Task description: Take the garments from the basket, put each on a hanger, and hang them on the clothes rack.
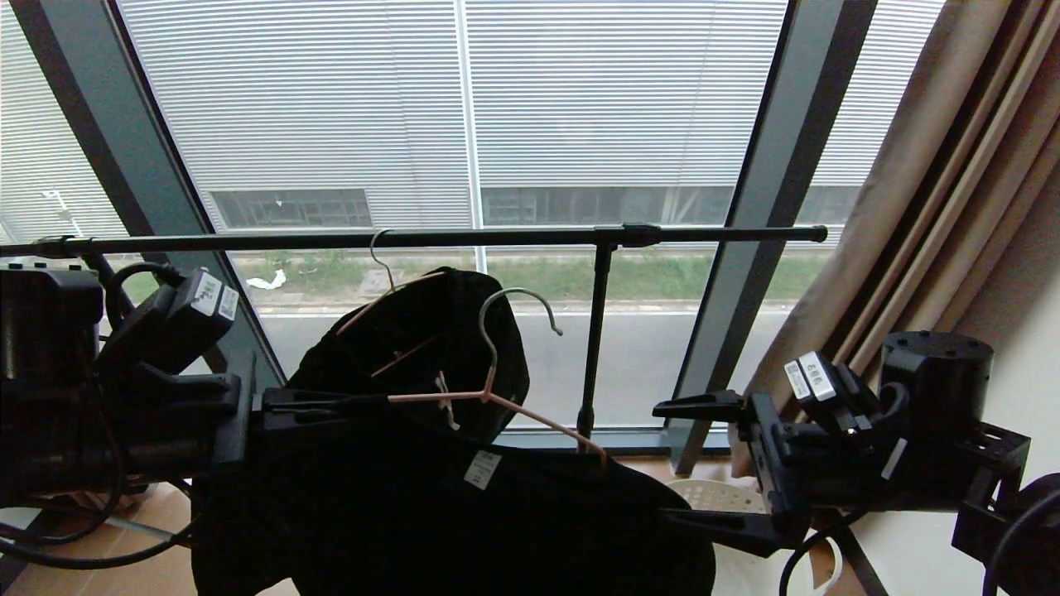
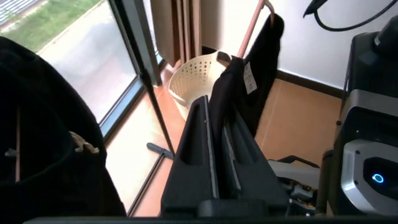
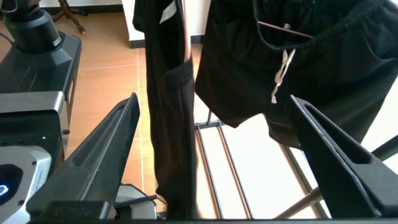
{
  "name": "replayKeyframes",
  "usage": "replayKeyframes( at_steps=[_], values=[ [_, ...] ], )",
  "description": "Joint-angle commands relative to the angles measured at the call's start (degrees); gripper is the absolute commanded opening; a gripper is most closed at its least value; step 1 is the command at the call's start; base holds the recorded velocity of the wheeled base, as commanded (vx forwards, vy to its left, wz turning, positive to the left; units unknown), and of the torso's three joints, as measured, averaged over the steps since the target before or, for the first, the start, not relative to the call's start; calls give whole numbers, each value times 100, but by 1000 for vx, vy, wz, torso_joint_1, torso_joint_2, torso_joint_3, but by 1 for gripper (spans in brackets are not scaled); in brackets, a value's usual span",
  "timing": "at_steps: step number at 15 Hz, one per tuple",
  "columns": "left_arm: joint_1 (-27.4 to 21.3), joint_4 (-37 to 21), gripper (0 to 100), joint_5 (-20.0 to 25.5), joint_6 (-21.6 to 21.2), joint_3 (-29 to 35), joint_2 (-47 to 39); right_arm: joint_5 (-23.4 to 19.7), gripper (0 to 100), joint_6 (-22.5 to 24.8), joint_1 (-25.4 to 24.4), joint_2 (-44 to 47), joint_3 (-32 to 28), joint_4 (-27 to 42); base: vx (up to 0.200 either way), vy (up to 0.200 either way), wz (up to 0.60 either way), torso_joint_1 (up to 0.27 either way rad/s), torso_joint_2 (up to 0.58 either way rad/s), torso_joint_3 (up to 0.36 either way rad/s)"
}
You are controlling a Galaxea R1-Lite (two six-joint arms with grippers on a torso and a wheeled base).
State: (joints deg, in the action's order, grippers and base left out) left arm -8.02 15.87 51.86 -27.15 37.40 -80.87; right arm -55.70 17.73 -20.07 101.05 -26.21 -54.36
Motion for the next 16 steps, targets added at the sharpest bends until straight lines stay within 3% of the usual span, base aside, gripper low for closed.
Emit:
replayKeyframes(
  at_steps=[1, 5, 10, 16],
  values=[
    [152, 4, 0, 0, 8, 13, 89, 6, 100, 3, -6, 82, 11, 4, 0, 0, 0, 0, 0, 0],
    [486, 74, 0, 61, 597, 22, 432, 59, 100, 20, 11, 398, -42, -13, 0, 0, 0, 0, 0, 0],
    [582, 619, 0, 140, 1449, -49, 660, 68, 100, 29, 196, 495, -121, -22, 0, 0, 0, 0, 0, 0],
    [591, 1269, 0, 140, 1968, -304, 757, 77, 100, 152, 425, 873, -227, -31, 0, 0, 0, 0, 0, 0]
  ],
)
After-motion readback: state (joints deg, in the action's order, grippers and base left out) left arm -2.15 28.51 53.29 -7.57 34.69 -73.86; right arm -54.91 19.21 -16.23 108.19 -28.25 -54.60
